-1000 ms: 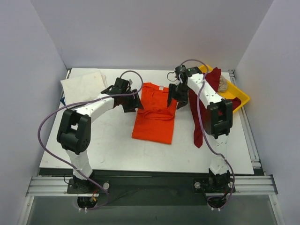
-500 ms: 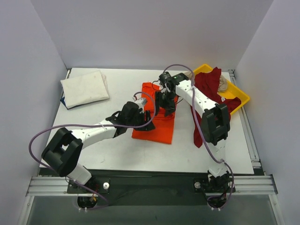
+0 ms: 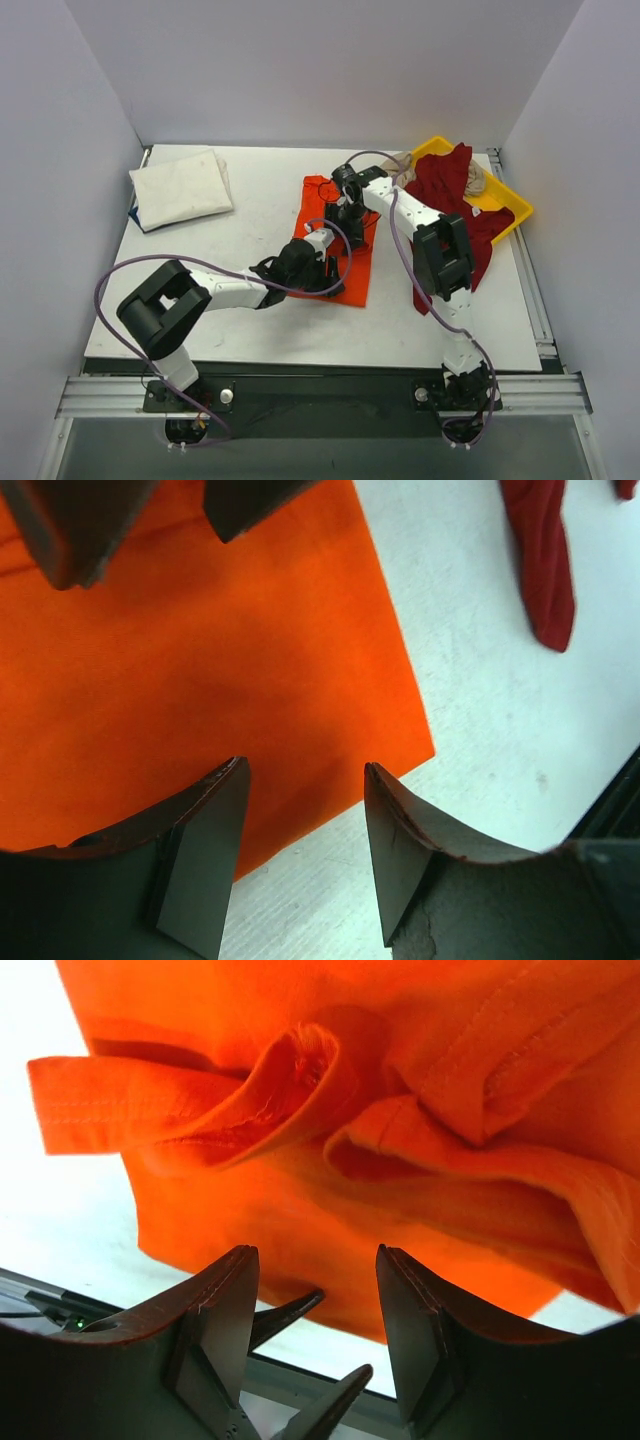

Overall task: Fold and stack the t-shirts
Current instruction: Fold the folded rectangular tshirt in 1/3 of the way

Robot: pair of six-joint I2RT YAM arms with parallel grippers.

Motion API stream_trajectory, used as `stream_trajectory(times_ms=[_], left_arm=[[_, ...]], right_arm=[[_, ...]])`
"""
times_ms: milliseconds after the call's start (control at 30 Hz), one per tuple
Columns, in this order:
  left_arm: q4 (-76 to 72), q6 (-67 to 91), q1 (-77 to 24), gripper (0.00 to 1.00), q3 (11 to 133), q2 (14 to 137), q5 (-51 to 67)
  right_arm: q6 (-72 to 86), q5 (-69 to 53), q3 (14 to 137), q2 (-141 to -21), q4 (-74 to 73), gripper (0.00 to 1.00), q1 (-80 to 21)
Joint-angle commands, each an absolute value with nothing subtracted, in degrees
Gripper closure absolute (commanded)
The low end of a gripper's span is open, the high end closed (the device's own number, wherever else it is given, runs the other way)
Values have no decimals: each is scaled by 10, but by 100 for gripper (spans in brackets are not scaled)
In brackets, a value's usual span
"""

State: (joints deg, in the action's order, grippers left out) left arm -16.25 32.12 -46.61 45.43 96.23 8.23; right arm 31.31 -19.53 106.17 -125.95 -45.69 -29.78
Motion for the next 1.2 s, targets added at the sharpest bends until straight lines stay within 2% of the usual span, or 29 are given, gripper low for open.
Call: stream_trajectory(times_ms=[0,267,600,900,1167], left_arm=[[-193,296,-476,40,448,981,55],[-182,295,-495,40,425,1005,47],[-179,306,-519,41,396,997,58],[-188,316,-544,41,384,1000,69],[-186,320,-559,41,375,985,71]], right_arm=[[327,-204,1063,-1272,-461,49,-306],[334,-185,1052,-1292,-462,49,-308],[340,-100,1085,-1321,-461,49,-306],[348,-12,1191,-1337,-454,49,-280],[361,-68,1284,-1357,-446,49,-230]])
